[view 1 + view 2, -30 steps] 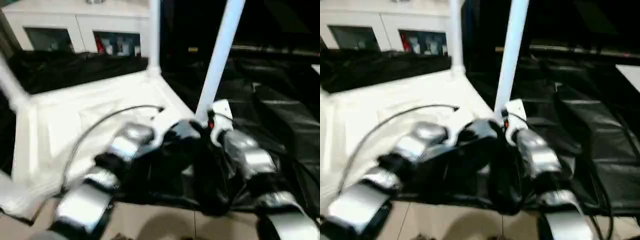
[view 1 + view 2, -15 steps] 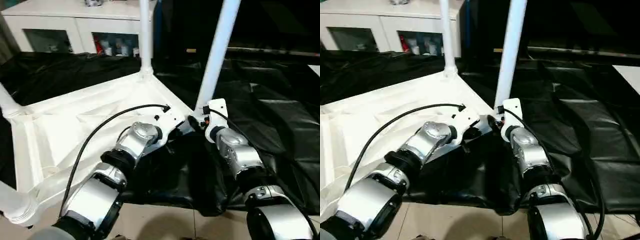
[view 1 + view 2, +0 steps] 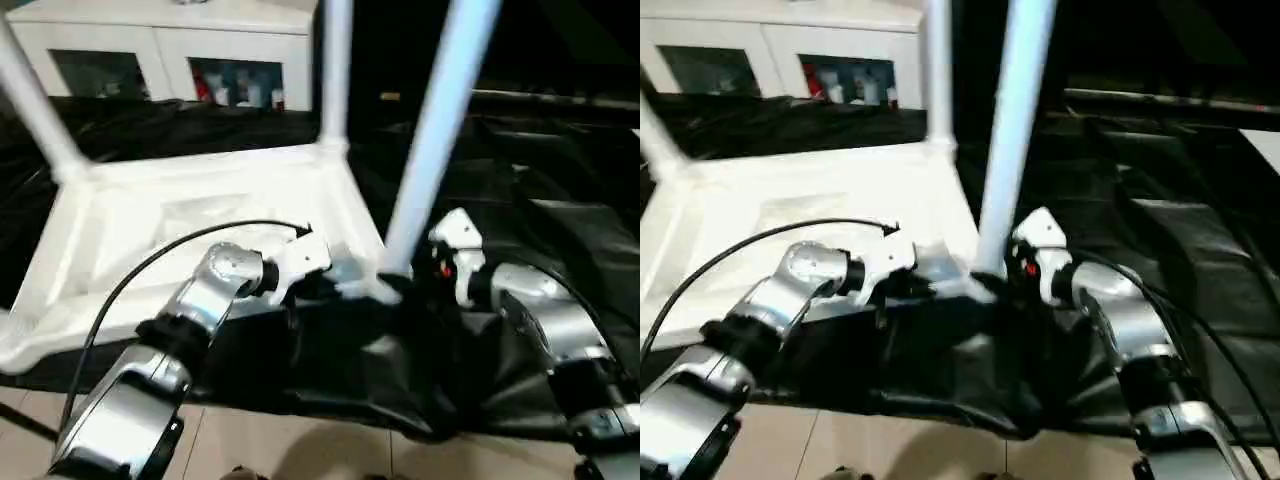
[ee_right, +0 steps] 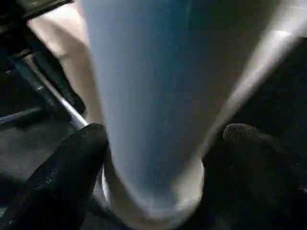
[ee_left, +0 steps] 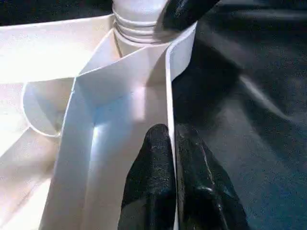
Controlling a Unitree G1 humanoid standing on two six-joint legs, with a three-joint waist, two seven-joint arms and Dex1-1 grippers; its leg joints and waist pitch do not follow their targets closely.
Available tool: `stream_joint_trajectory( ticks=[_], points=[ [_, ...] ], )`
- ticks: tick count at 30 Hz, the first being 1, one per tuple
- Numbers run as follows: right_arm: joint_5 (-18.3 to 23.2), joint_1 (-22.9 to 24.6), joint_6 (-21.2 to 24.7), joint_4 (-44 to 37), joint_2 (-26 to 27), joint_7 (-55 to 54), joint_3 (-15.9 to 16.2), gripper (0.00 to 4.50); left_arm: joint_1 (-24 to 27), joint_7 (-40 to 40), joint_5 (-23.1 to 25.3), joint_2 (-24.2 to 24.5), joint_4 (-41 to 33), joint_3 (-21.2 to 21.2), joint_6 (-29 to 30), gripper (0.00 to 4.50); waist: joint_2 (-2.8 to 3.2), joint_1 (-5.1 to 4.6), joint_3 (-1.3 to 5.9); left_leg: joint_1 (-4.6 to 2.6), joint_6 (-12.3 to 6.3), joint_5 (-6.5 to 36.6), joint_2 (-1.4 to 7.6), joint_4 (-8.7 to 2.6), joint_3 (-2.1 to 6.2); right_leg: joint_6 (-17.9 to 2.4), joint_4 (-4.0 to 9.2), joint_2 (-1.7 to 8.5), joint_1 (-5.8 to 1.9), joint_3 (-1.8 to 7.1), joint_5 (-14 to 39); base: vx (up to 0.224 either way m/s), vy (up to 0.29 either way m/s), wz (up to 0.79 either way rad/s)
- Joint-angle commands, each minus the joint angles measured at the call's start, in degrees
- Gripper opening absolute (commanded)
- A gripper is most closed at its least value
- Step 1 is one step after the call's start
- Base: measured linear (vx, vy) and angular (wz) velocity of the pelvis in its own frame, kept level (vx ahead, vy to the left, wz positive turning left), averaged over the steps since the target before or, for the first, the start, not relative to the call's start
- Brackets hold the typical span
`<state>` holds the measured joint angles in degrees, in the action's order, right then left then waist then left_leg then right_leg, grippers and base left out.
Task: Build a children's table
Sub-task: Rotate leg to tighten
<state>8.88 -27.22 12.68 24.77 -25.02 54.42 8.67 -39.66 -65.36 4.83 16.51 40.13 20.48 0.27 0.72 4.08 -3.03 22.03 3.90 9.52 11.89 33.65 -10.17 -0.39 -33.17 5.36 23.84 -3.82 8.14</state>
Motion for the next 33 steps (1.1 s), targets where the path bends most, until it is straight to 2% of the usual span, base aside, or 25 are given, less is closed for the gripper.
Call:
stream_joint_trajectory(
  ticks=[1, 3, 4, 5, 7, 10, 12, 14, 20, 22, 23, 28, 33],
  points=[
    [0.4, 0.3, 1.0, -2.0, -0.9, 2.1, 0.7, 4.24, 0.9, -2.9, -0.4, 0.2, -1.8, 2.2, 0.5, 0.00, -0.67, 0.21, 4.25, -0.86, -3.91, 12.0, 1.40, -3.99, -0.10, -13.5, 2.73, 2.41, -3.21, 1.66, 12.3, 0.000, 0.000, 0.00],
    [0.7, 1.0, 1.8, -3.5, -2.0, 4.2, 1.9, 4.24, 1.3, -3.8, -0.7, 0.5, -2.6, 2.3, 1.0, 0.00, -0.74, 0.46, 4.33, -1.01, -4.26, 11.4, 1.31, -3.76, -0.32, -13.9, 2.48, 2.33, -3.20, 1.77, 10.0, 0.000, 0.000, 0.00],
    [0.2, 1.8, 2.4, -5.1, -3.3, 6.3, 3.6, 4.24, 1.5, -4.2, -0.5, 0.7, -2.9, 1.8, 1.0, 0.00, -1.03, 0.44, 4.34, -0.92, -4.43, 11.1, 1.24, -3.73, -0.39, -14.0, 2.44, 2.33, -3.24, 1.80, 9.7, 0.000, 0.000, 0.00],
    [0.1, 1.9, 2.4, -5.1, -3.3, 6.4, 3.7, 4.24, 1.4, -4.0, -0.3, 0.6, -2.7, 1.6, 0.8, 0.00, -0.97, 0.67, 4.30, -0.98, -4.57, 10.7, 1.22, -3.69, -0.41, -13.9, 2.45, 2.36, -3.34, 1.82, 9.7, 0.000, 0.000, 0.00],
    [-0.2, 1.7, 2.2, -4.8, -3.1, 6.1, 3.8, 4.24, 1.3, -4.0, 0.0, 0.7, -2.3, 1.2, 0.5, 0.00, -0.96, 0.88, 4.18, -1.02, -4.41, 11.6, 1.22, -3.71, -0.48, -13.4, 2.75, 2.57, -3.14, 1.89, 11.9, 0.000, 0.000, 0.00],
    [0.0, 1.5, 2.5, -4.6, -2.7, 6.0, 3.2, 4.24, 1.7, -4.4, -0.2, 1.5, -3.8, 1.3, 1.3, 0.00, -1.05, 0.94, 4.07, -1.09, -3.15, 13.3, 1.15, -3.86, -0.39, -12.0, 3.12, 2.61, -3.04, 1.90, 15.9, 0.000, 0.000, 0.00],
    [0.0, 1.4, 2.6, -4.5, -2.5, 6.0, 3.0, 3.98, 1.8, -4.5, -0.4, 1.7, -4.4, 1.3, 1.8, 0.00, -0.97, 0.89, 4.05, -1.14, -2.61, 13.7, 1.21, -3.98, -0.29, -11.5, 3.16, 2.55, -2.99, 1.90, 16.7, 0.000, 0.000, 0.00],
    [0.4, 1.2, 3.3, -4.7, -2.6, 6.3, 2.7, 3.98, 2.0, -4.6, -0.6, 2.2, -5.3, 1.3, 2.5, 0.00, -1.05, 0.85, 4.10, -1.09, -2.60, 13.3, 1.19, -3.95, -0.30, -11.6, 3.05, 2.48, -3.03, 1.91, 15.7, 0.000, 0.000, 0.00],
    [0.8, 1.1, 3.5, -4.6, -2.7, 6.5, 2.7, 3.42, 2.0, -4.5, -0.5, 2.3, -5.2, 1.0, 2.6, 0.00, -1.11, 0.98, 4.30, -0.95, -3.40, 10.9, 1.09, -3.68, -0.37, -12.5, 2.57, 2.45, -3.22, 1.90, 12.1, 0.000, 0.000, 0.00],
    [0.8, 1.1, 3.5, -4.5, -2.7, 6.6, 2.8, 3.42, 2.1, -4.5, -0.5, 2.3, -5.3, 1.0, 2.7, 0.00, -1.10, 0.98, 4.28, -0.99, -3.57, 10.9, 1.07, -3.64, -0.42, -12.6, 2.63, 2.42, -3.19, 1.88, 12.1, 0.000, 0.000, 0.00],
    [0.7, 1.2, 3.5, -4.5, -2.7, 6.6, 2.8, 3.17, 2.1, -4.5, -0.5, 2.4, -5.4, 1.0, 2.7, 0.00, -1.08, 0.98, 4.25, -0.98, -3.52, 11.1, 1.07, -3.65, -0.41, -12.6, 2.65, 2.44, -3.21, 1.88, 12.5, 0.000, 0.000, 0.00],
    [0.5, 1.3, 3.5, -4.3, -2.5, 6.6, 2.8, 2.81, 2.5, -5.0, -0.6, 2.7, -6.2, 1.1, 3.6, 0.00, -1.07, 1.00, 4.27, -1.00, -3.37, 11.1, 1.07, -3.62, -0.39, -12.5, 2.65, 2.43, -3.22, 1.88, 12.8, 0.000, 0.000, 0.00],
    [0.7, 1.1, 3.5, -2.8, -1.7, 5.3, 2.1, 2.74, 2.2, -5.3, -0.6, 2.9, -5.6, 1.1, 4.0, 0.00, -0.94, 0.98, 4.30, -0.99, -3.39, 11.1, 1.03, -3.58, -0.38, -12.7, 2.58, 2.40, -3.23, 1.86, 12.4, 0.000, 0.000, 0.00]
  ],
)
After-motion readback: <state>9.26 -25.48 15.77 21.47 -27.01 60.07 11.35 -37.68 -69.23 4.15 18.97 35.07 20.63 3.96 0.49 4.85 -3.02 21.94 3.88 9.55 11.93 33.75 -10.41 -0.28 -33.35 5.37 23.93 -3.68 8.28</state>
